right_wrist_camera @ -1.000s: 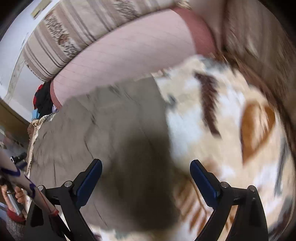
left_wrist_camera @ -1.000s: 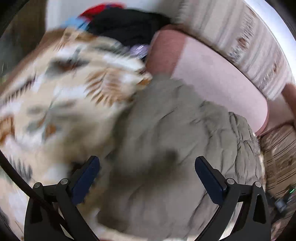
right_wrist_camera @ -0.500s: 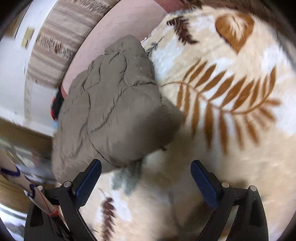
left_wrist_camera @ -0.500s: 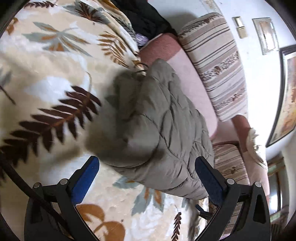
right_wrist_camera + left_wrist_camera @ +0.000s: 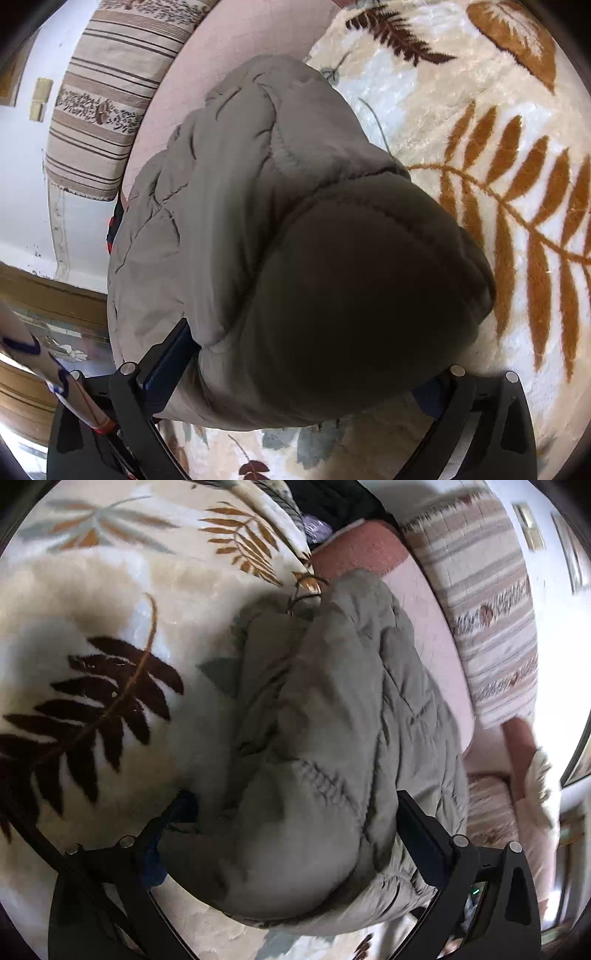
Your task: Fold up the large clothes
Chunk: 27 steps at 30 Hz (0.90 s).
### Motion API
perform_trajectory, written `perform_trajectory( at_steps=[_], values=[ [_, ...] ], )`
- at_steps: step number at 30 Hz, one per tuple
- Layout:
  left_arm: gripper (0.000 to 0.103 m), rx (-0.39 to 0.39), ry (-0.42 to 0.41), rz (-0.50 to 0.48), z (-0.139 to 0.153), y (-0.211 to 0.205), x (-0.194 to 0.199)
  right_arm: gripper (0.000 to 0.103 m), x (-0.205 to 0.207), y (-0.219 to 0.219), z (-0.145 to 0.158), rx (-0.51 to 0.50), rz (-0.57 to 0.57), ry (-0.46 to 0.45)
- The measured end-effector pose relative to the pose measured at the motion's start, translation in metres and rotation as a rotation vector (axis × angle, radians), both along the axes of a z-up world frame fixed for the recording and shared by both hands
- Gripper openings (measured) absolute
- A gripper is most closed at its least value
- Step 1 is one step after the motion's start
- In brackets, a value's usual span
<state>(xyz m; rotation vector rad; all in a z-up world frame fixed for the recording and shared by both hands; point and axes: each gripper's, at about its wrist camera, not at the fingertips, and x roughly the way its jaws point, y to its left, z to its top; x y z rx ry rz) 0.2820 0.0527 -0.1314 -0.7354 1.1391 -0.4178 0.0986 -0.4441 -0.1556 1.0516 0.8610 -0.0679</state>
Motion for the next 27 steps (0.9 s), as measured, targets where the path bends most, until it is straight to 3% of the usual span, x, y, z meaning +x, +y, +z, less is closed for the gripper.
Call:
perform_trajectory(
  at_steps=[2,4,8,11,13,15,17,20,27],
  values=[
    [0.064,0.011,-0.01,-0.014,0.011,0.0,-0.005,0.067,-0.003,-0.005,0.005,0.024,0.008,-0.011],
    [0.053,0.045,-0.025,-0.033,0.025,-0.004,-0.011,0.051,-0.01,-0.008,0.013,0.045,0.014,-0.039],
    [0.048,0.108,-0.05,-0.066,0.05,-0.013,-0.034,0.042,-0.024,-0.01,0.031,0.027,0.016,-0.073],
    [0.049,0.126,-0.066,-0.101,0.06,-0.014,-0.06,0.041,-0.043,-0.014,0.033,0.048,0.017,-0.094],
    [0.057,0.156,-0.068,-0.119,0.058,-0.016,-0.068,0.041,-0.062,-0.015,0.03,0.034,0.024,-0.094],
    [0.066,0.181,-0.042,-0.109,0.048,-0.016,-0.067,0.049,-0.067,-0.014,0.021,-0.006,0.034,-0.058],
    [0.068,0.144,-0.002,-0.086,0.042,-0.009,-0.069,0.07,-0.072,-0.018,0.01,0.007,0.007,-0.02],
    [0.072,0.175,-0.032,-0.071,0.06,0.001,-0.08,0.08,-0.09,-0.025,0.015,-0.004,-0.031,-0.011],
    [0.077,0.448,-0.19,-0.038,0.118,0.019,-0.115,0.083,-0.135,-0.031,0.083,-0.35,-0.117,0.026]
  ],
)
